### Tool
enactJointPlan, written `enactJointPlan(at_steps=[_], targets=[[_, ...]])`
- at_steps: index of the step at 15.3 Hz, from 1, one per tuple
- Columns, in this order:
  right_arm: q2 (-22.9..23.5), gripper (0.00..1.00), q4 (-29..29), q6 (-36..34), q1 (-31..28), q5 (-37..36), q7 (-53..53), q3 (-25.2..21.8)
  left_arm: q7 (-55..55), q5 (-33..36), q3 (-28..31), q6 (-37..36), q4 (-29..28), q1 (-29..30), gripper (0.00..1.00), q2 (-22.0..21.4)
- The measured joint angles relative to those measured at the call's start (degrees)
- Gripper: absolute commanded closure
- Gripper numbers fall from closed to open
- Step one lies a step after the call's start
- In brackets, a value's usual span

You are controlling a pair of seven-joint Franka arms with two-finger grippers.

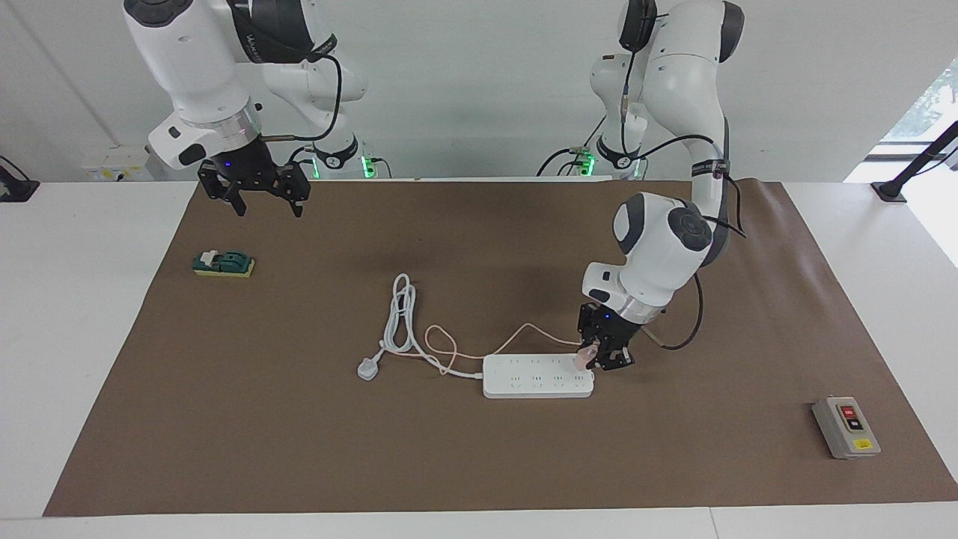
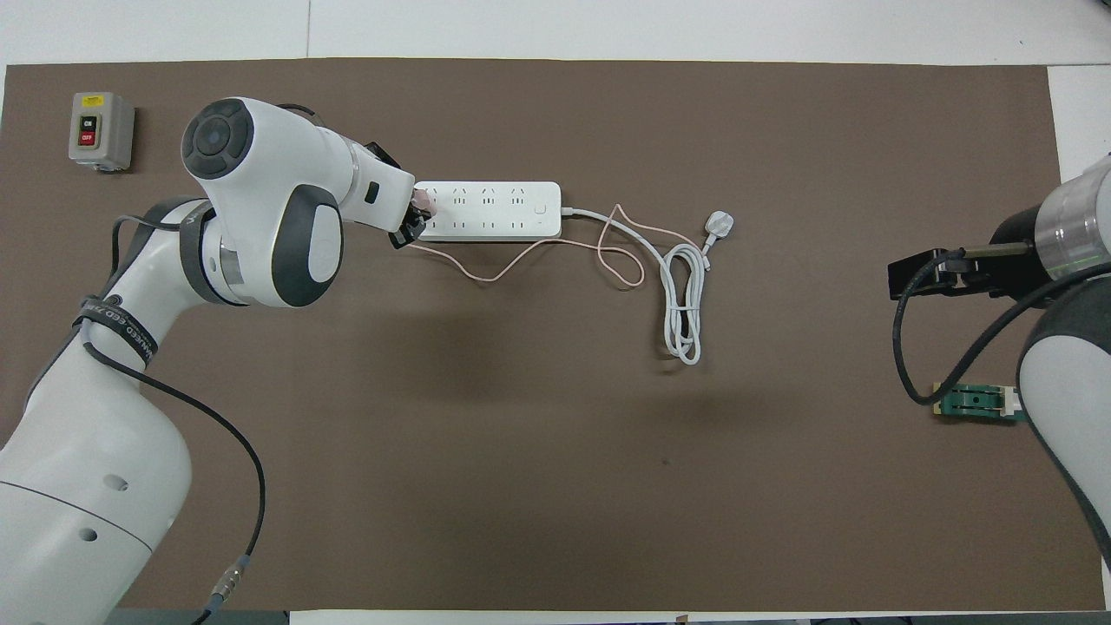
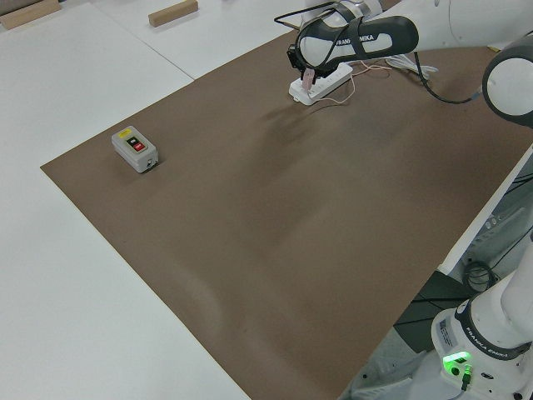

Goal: Plug charger into power strip
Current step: 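Push the pink charger into the power strip socket with the left gripper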

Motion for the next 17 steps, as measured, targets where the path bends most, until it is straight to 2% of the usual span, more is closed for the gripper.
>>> enactJointPlan(at_steps=[6,17], targets=[[0.00,0.00,-0.03,0.00,-0.24,-0.02,-3.51,0.00,0.19,0.00,-0.23,-0.06,-0.15,-0.03,1.00,0.17],[0.00,0.00,-0.07,-0.07,-0.45,-1.45,-3.78,0.00,0.81,0.47,-0.31,-3.26,0.20,-0.44,1.00,-0.06]])
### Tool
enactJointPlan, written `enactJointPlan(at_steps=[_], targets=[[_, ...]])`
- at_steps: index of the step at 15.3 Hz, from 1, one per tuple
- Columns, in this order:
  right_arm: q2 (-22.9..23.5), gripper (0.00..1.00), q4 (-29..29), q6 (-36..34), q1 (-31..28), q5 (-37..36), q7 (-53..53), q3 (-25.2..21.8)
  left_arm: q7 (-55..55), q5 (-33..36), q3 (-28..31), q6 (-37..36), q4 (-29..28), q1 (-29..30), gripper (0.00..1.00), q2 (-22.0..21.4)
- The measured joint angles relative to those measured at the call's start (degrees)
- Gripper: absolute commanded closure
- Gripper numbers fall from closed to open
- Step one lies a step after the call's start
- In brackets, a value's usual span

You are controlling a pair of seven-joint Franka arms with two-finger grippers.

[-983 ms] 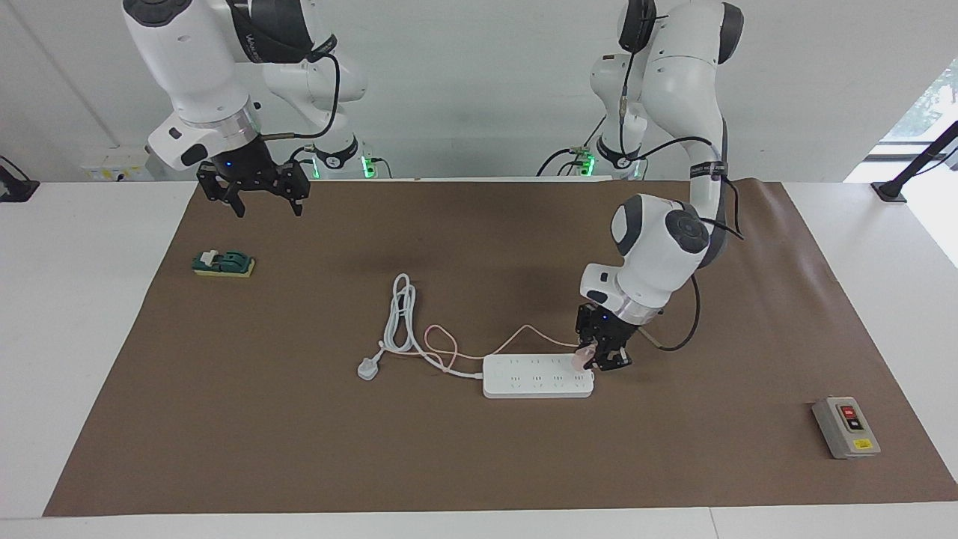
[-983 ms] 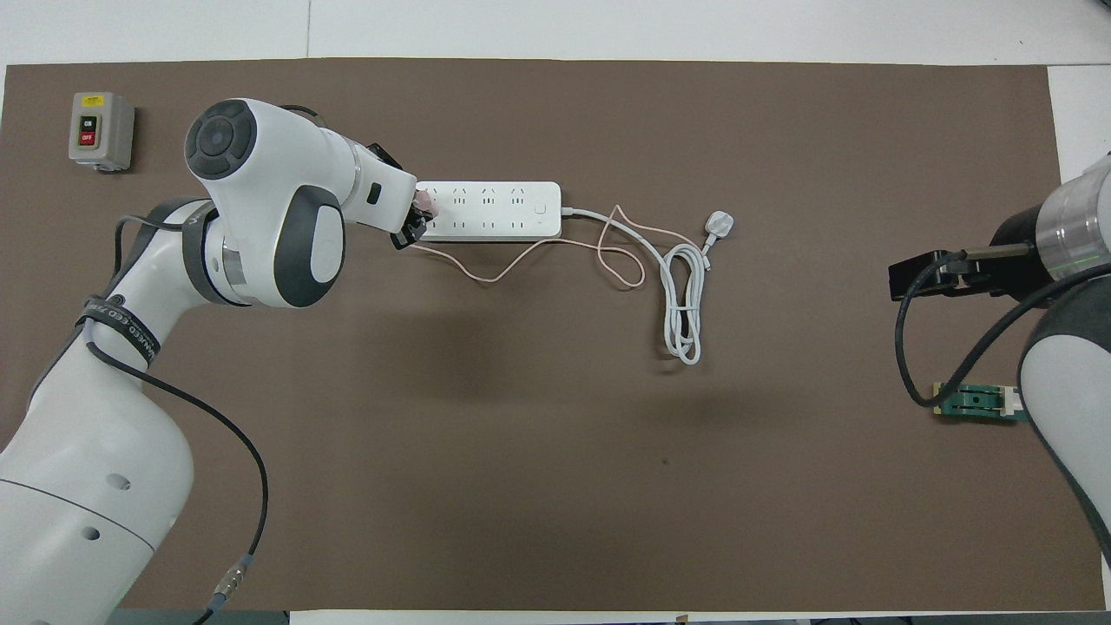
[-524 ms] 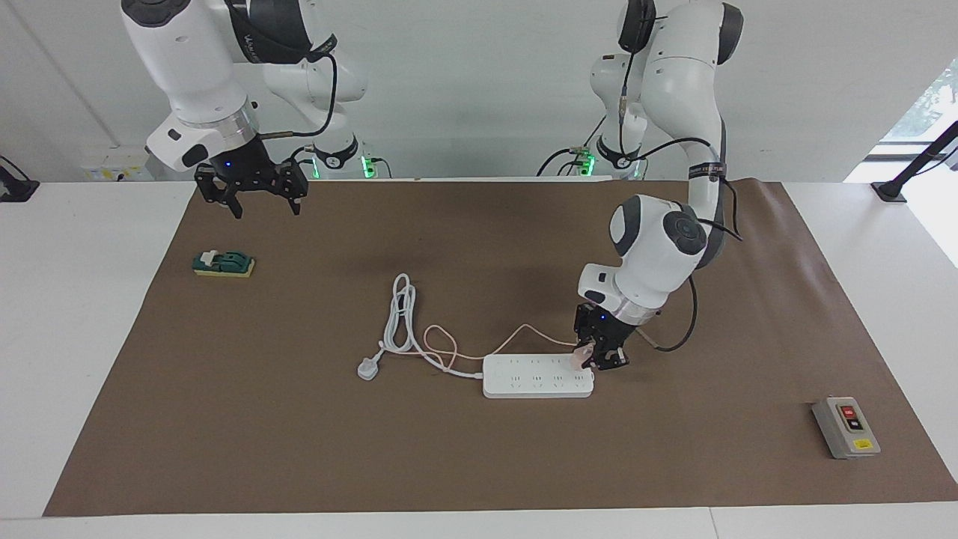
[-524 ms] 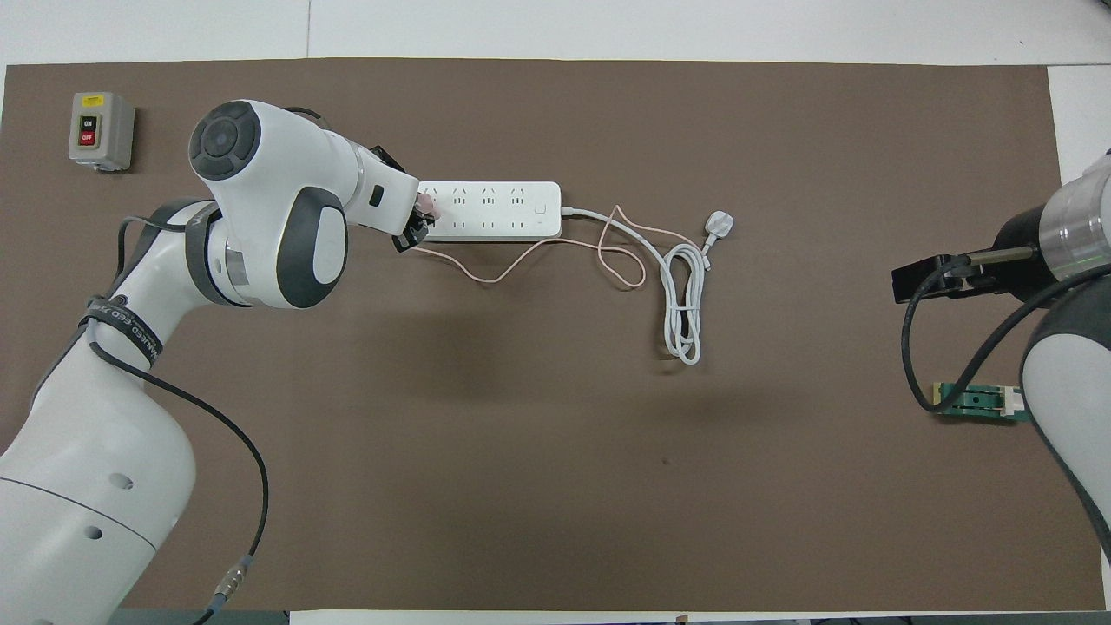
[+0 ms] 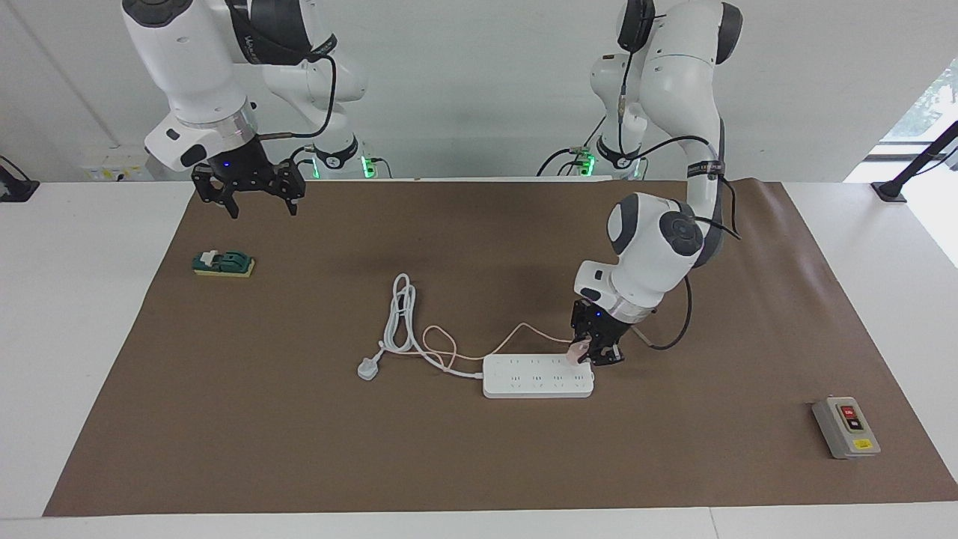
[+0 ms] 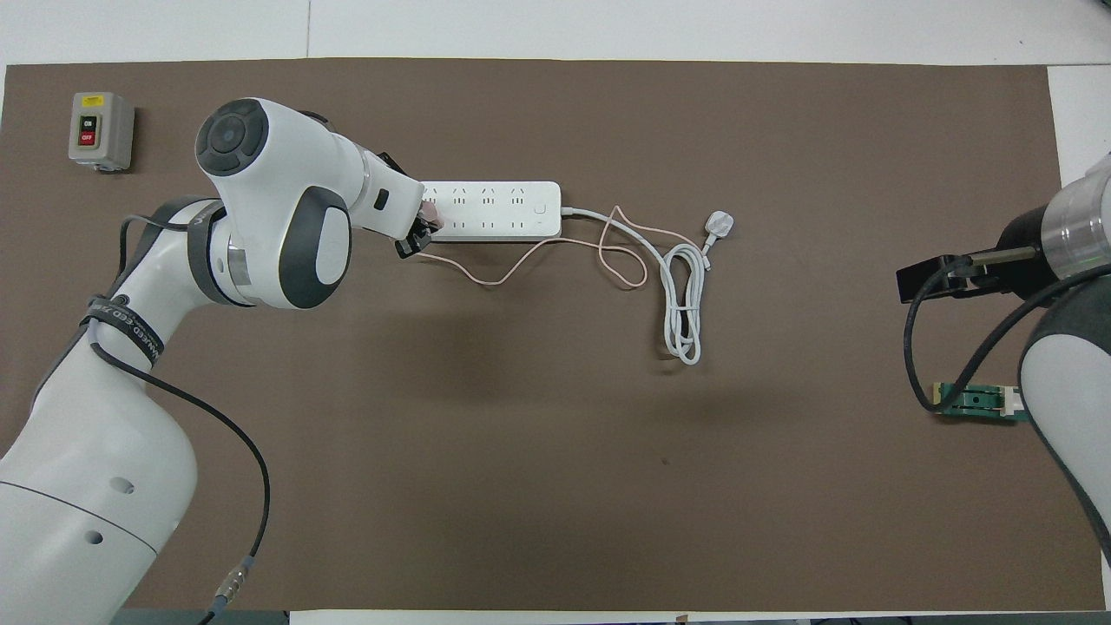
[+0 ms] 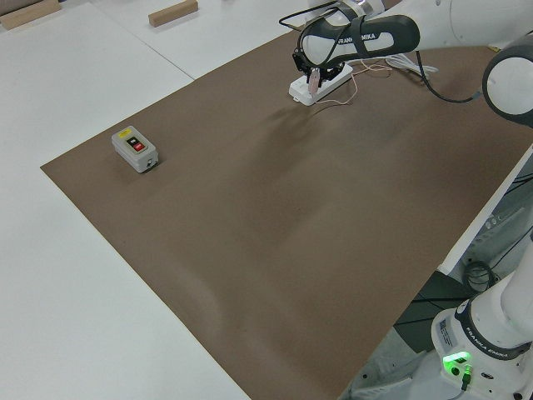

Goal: Plug charger into power strip
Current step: 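Push the pink charger into the power strip socket with the left gripper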

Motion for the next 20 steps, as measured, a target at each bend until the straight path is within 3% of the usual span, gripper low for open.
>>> enactJointPlan(at_steps=[20], targets=[[0.00,0.00,-0.05,-0.60,-0.11,0.00,0.00,0.00,6.28,1.79,-0.08,0.79,0.07,-0.07,1.00,0.11]])
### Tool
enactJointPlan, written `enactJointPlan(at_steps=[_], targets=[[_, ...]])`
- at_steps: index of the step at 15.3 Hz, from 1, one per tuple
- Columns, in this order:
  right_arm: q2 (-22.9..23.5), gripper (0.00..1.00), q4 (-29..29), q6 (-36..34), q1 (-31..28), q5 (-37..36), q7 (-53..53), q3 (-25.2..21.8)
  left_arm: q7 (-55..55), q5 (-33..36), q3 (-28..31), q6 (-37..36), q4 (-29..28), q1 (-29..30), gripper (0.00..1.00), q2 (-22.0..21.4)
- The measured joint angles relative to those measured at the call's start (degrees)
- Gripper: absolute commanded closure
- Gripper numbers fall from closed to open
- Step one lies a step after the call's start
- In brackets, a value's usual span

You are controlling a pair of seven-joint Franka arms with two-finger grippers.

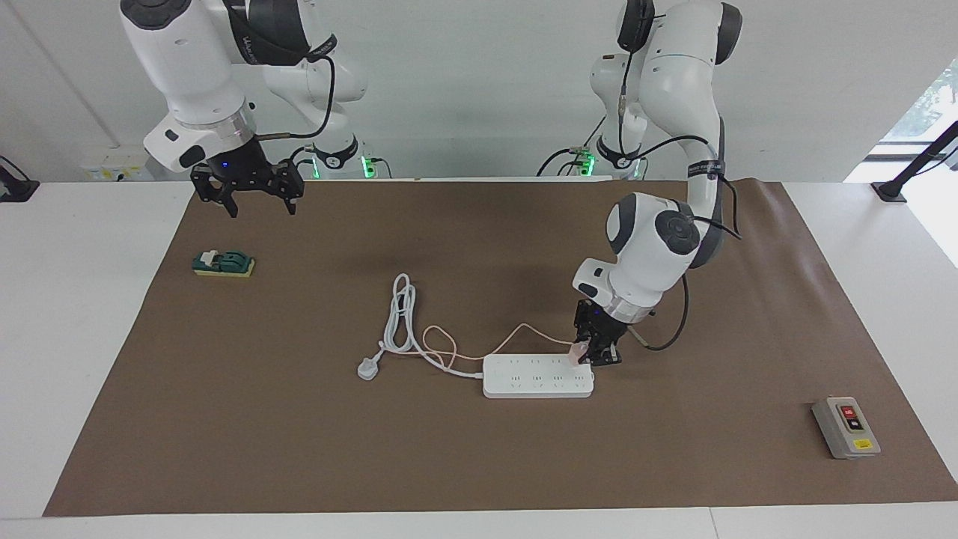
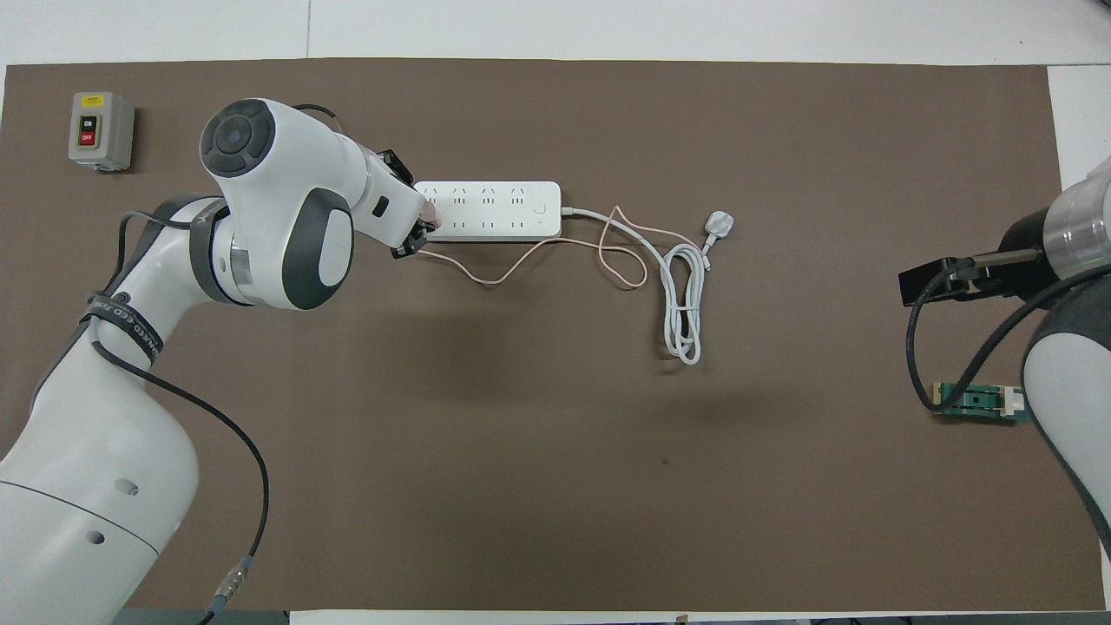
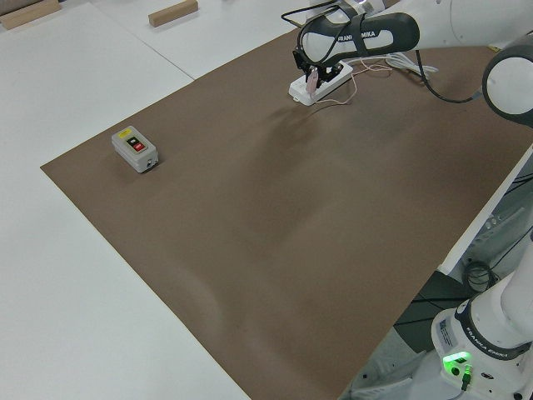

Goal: Plug charger into power strip
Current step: 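Push the pink charger into the power strip socket with the left gripper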

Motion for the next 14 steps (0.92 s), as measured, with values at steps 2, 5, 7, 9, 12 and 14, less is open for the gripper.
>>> enactJointPlan(at_steps=[2,5,7,9,12,14], targets=[[0.00,0.00,-0.01,0.00,0.00,0.00,0.00,0.00,1.10,0.22,0.08,0.53,0.00,0.01,1.00,0.04],[0.00,0.00,-0.01,0.00,0.00,0.00,0.00,0.00,4.65,0.30,0.30,1.77,0.01,0.04,1.00,0.25],[0.00,0.00,-0.02,0.00,0.00,0.00,0.00,0.00,5.24,0.31,0.29,1.97,0.01,0.04,1.00,0.29],[0.00,0.00,-0.02,0.00,0.00,0.00,0.00,0.00,5.39,0.31,0.27,1.99,0.01,0.03,1.00,0.30],[-0.01,0.00,-0.02,0.00,0.00,0.00,0.00,0.00,5.44,0.31,0.23,1.94,0.01,0.03,1.00,0.30],[-0.01,0.00,-0.02,0.00,0.00,0.00,0.00,0.00,5.45,0.31,0.20,1.74,0.04,0.02,1.00,0.30]])
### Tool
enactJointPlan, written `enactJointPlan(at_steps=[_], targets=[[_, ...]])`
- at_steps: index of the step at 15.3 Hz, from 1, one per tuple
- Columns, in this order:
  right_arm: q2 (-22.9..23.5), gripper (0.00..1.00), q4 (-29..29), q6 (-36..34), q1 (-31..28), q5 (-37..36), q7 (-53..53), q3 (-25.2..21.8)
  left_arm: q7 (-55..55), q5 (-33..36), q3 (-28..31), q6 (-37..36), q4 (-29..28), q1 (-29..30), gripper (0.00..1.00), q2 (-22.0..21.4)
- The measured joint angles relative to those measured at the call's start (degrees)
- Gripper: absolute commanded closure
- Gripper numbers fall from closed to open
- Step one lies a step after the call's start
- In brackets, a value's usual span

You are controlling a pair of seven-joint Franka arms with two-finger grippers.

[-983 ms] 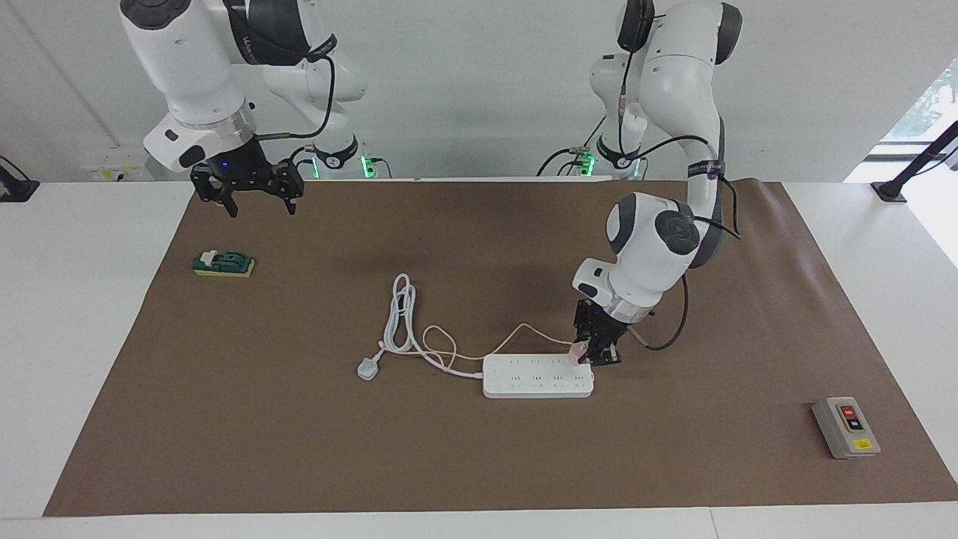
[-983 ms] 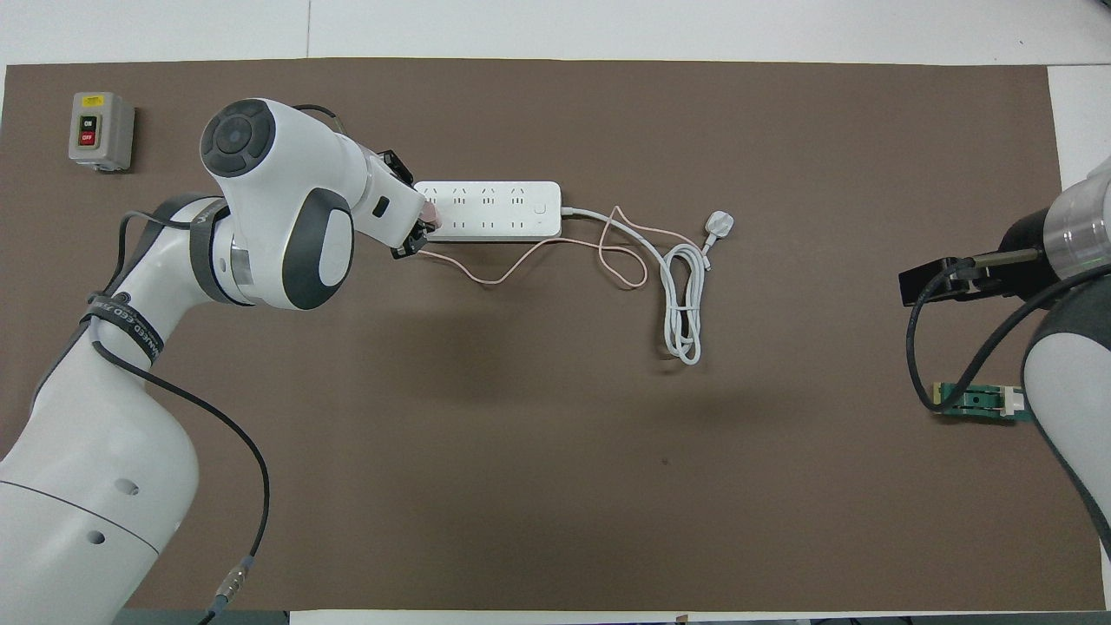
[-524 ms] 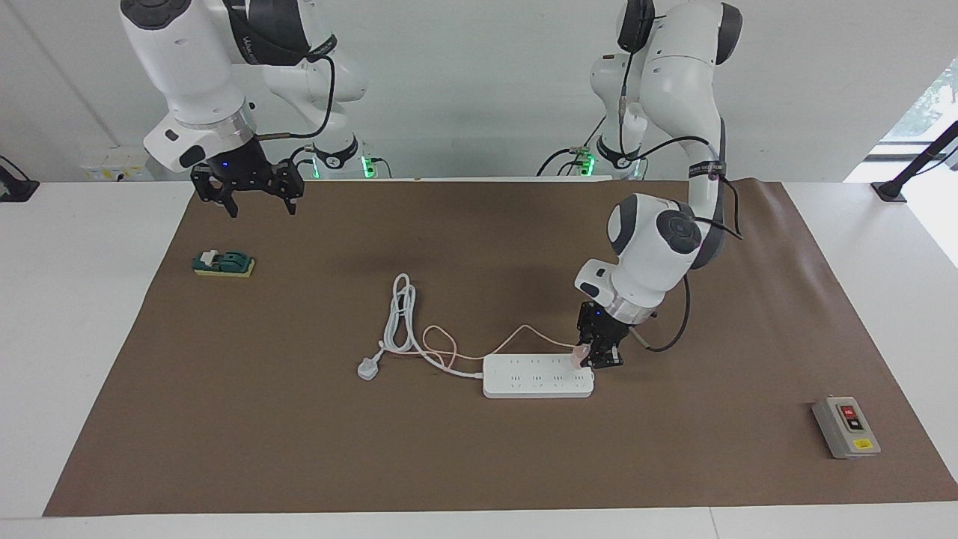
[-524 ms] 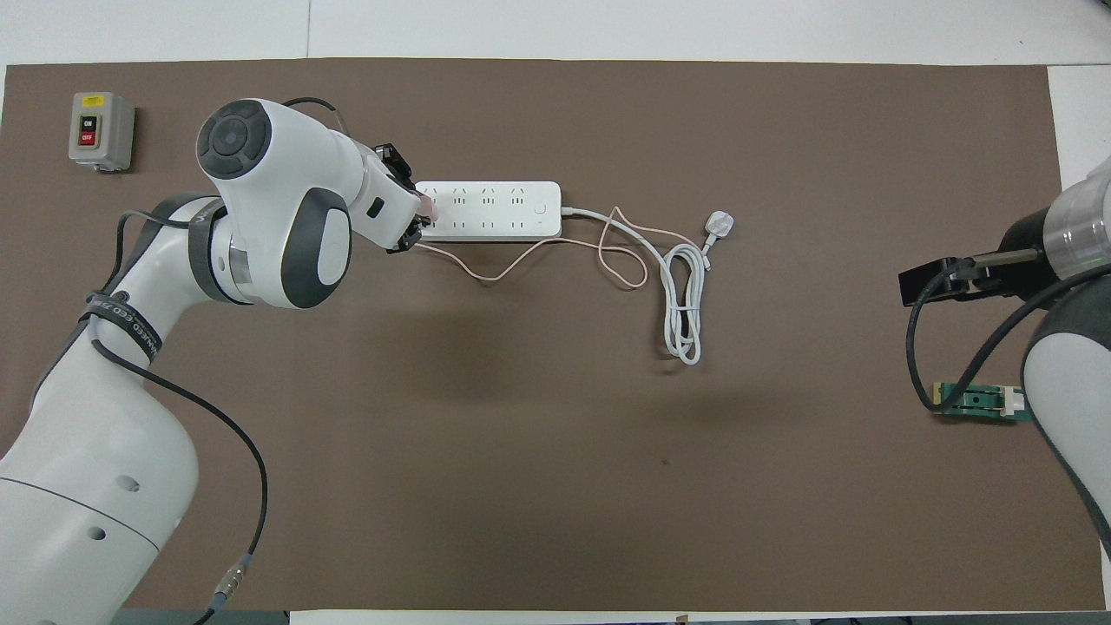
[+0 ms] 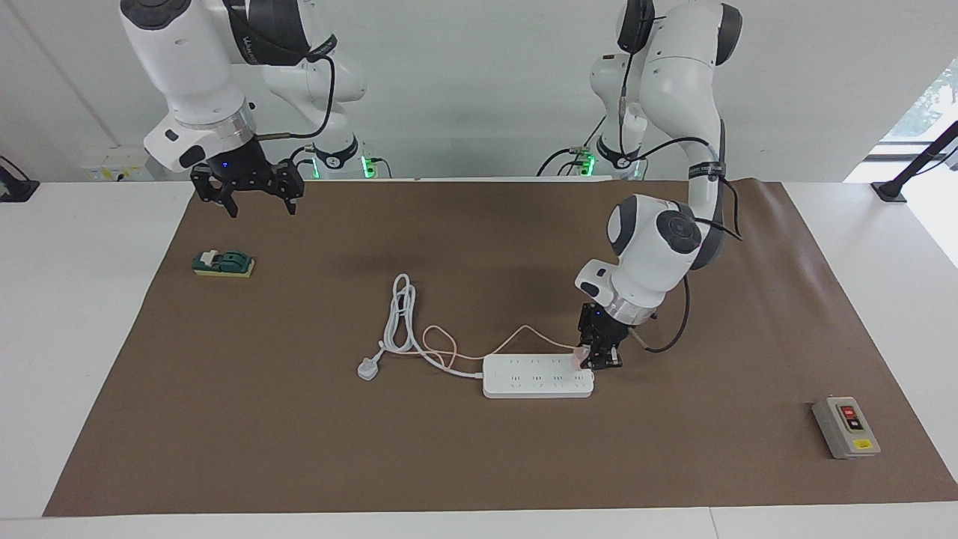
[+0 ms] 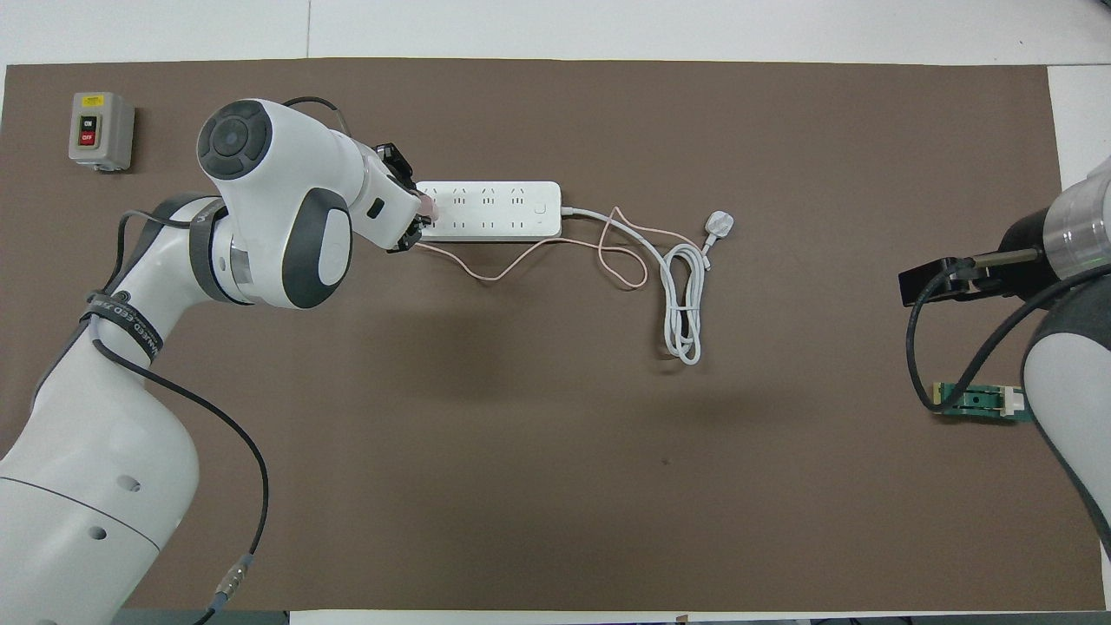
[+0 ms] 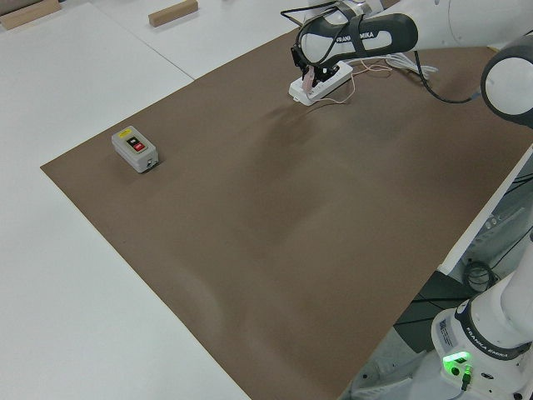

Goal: Plug charger into power strip
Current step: 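Push the pink charger into the power strip socket with the left gripper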

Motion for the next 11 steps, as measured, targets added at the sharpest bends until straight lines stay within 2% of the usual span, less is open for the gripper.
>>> enactJointPlan(at_steps=[11], targets=[[0.00,0.00,0.00,0.00,0.00,0.00,0.00,0.00,0.00,-0.69,-0.17,-2.67,0.52,-0.05,1.00,0.40]])
